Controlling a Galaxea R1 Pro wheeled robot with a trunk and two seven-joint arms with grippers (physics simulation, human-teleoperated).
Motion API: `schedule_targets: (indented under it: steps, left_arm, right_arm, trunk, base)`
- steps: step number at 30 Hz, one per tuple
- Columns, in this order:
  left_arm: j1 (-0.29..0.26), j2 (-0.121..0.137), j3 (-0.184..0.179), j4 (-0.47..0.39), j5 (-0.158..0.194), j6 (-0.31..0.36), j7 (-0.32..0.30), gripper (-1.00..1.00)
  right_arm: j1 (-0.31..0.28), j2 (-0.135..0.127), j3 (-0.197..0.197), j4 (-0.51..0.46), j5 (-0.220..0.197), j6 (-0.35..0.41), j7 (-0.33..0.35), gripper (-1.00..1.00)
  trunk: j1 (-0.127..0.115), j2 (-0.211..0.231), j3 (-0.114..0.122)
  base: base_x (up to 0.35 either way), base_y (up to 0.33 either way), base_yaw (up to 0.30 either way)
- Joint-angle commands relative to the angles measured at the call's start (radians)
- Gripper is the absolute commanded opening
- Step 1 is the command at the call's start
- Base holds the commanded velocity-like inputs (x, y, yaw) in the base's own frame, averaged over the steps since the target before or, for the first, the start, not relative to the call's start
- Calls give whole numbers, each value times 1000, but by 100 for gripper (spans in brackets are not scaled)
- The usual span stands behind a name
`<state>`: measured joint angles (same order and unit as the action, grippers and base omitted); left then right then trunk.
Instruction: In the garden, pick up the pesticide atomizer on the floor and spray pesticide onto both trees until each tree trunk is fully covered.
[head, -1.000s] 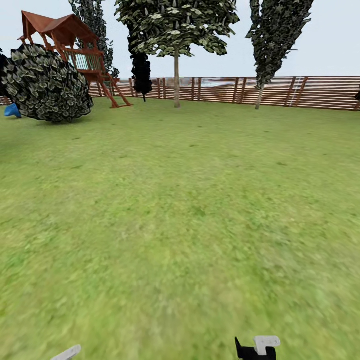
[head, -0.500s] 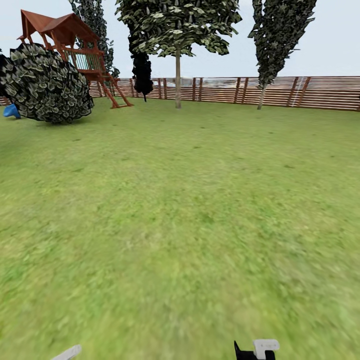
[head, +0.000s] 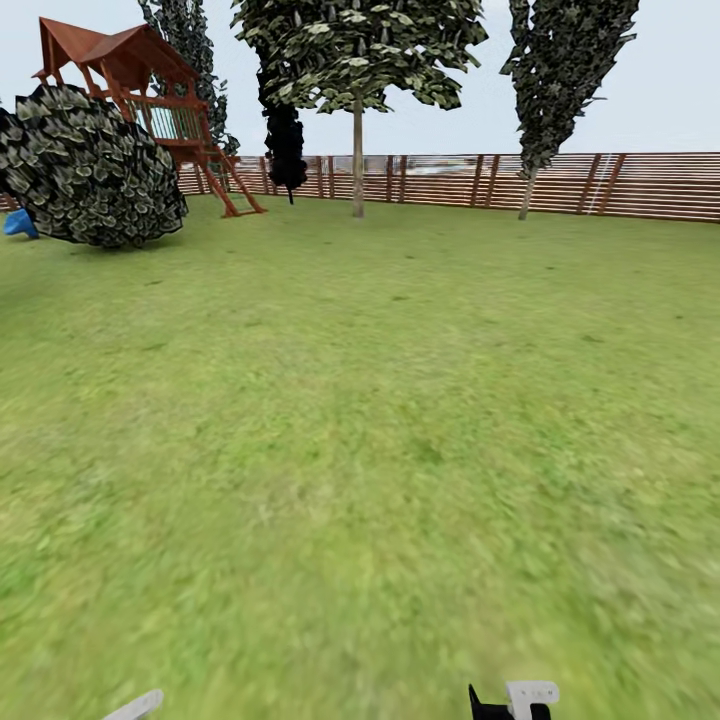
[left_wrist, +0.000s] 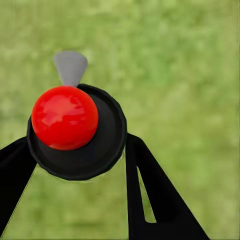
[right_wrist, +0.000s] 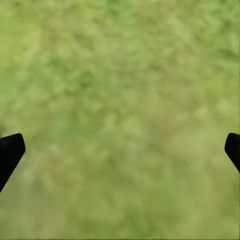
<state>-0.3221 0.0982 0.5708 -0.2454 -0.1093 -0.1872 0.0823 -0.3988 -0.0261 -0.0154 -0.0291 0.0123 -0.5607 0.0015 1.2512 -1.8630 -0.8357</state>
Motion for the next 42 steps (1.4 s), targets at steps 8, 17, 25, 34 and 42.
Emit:
schedule_targets:
  steps: [8,17,25,34,42]
  left_arm:
    - [0,0,-1,0,-2,0,4,-100]
    - [0,-6,-2,0,-5,0,5,-100]
    - [0,-7,-2,0,-2,0,5,-100]
    - [0,-8,-3,-1,-5,0,4,-100]
    - [0,-8,-5,-1,-4,1,5,-100]
  right_arm:
    - [0,0,0,0,0,0,0,100]
    - [21,7,0,0,-1,-1,0,100]
    - [24,6,0,0,0,1,0,100]
    - [27,6,0,0,0,1,0,100]
    - [28,6,0,0,0,1,0,100]
  trunk:
    - [0,0,0]
    - [0,0,0]
    - [0,0,0]
    - [0,0,0]
    - [0,0,0]
  base:
    - [306,130,0]
    - [335,74,0]
    - [337,60,0]
    - [339,2,0]
    - [340,0,0]
